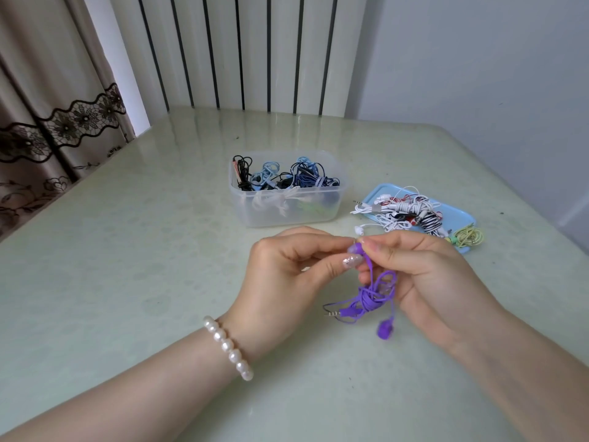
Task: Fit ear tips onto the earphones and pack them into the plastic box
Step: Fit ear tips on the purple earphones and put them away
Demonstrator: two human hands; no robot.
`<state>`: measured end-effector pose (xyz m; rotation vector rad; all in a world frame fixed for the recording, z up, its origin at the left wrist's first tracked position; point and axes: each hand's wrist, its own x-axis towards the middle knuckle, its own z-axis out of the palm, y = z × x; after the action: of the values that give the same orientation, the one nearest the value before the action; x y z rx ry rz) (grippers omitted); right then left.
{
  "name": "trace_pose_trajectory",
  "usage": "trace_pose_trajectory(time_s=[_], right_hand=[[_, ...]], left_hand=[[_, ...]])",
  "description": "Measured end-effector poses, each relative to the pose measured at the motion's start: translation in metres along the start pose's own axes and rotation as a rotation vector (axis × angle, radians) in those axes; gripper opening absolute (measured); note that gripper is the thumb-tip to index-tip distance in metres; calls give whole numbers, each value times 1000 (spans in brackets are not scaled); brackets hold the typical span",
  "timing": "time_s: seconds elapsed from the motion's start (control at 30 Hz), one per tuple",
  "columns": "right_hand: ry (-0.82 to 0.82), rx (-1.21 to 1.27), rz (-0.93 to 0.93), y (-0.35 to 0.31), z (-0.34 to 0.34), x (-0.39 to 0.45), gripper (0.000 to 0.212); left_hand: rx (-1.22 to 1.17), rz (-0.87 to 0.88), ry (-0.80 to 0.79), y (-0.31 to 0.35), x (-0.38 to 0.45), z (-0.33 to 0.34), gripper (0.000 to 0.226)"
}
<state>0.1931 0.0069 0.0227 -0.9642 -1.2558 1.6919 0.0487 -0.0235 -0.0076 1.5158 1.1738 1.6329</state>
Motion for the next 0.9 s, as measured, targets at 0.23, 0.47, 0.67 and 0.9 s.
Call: trace_pose_trajectory(time_s=[0.23, 0.47, 0.67, 0.9], right_hand=[[-30, 13, 64, 3, 2, 2, 8], [-35, -40, 63, 9, 0, 7, 22], [-165, -364, -35, 4, -8, 7, 49], [-198, -560, -73, 20, 5, 5, 25]], left_hand=[[-190, -270, 6, 3, 5, 2, 21], [-341, -461, 72, 1, 6, 1, 11], [-444, -554, 159, 3, 15, -8, 16], [-503, -538, 115, 8, 9, -1, 15]])
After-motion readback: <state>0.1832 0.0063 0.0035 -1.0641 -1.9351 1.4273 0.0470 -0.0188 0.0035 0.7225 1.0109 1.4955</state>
